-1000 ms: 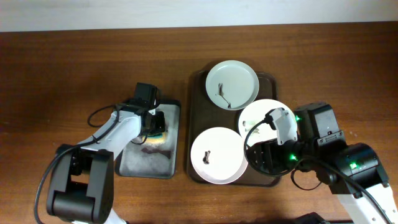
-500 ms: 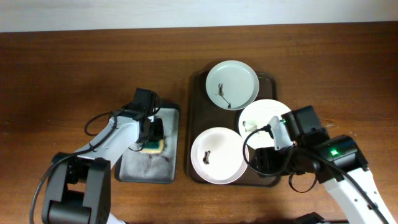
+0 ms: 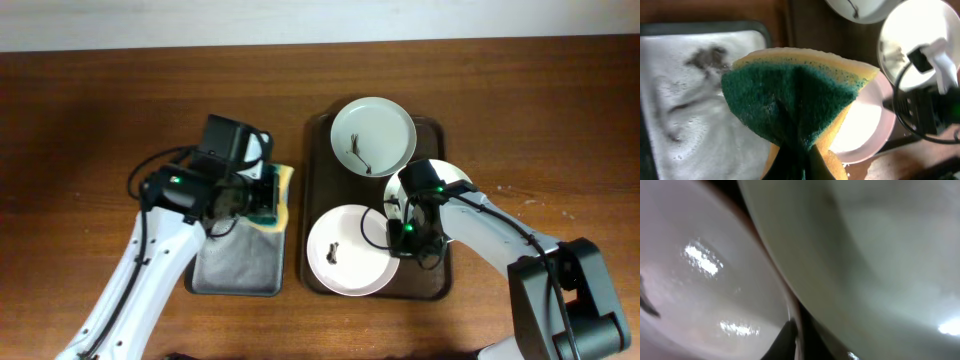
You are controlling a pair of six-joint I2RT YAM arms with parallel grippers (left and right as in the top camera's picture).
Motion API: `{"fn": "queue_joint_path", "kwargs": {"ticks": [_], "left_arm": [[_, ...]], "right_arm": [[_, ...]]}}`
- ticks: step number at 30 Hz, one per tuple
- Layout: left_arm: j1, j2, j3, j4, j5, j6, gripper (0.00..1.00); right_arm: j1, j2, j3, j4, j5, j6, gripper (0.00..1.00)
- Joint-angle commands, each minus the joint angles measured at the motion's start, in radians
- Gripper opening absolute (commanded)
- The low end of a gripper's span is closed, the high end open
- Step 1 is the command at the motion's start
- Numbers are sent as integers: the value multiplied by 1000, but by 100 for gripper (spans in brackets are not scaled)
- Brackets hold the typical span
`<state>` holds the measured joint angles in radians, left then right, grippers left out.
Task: Clean dirty plates on tray and stack at the side
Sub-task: 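Hold the front plate with the right gripper and scrub it with the sponge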
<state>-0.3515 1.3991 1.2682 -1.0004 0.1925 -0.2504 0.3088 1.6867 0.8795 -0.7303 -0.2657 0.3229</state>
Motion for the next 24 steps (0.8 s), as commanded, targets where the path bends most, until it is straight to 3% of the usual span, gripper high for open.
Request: {"fn": "queue_joint_path", "kwargs": {"ticks": [1,4,10,16,19,22,24], "left_arm": [[-70,7,-18,22,21,-15,0],[-168,59,-64,131,21,-102,0],[-334,361,-109,366,37,-262,0],[-364,600,-110,452,31,-372,0],[-350,642,-105,404,-55,-371,0],[-306,626,-26,182,-390,-370,0],[-304,626,-25,133,-542,-348,0]], "right_arm": [[0,31,-11,40,97,107,4],[-3,30,-11,69,105,169,4],[-3,29,-11,56,124,245,4],[-3,29,-11,53,120,265,4],[-3,29,-11,47,120,289,4],[-3,29,-11,47,121,315,4],[-3,29,-11,47,121,315,4]]}}
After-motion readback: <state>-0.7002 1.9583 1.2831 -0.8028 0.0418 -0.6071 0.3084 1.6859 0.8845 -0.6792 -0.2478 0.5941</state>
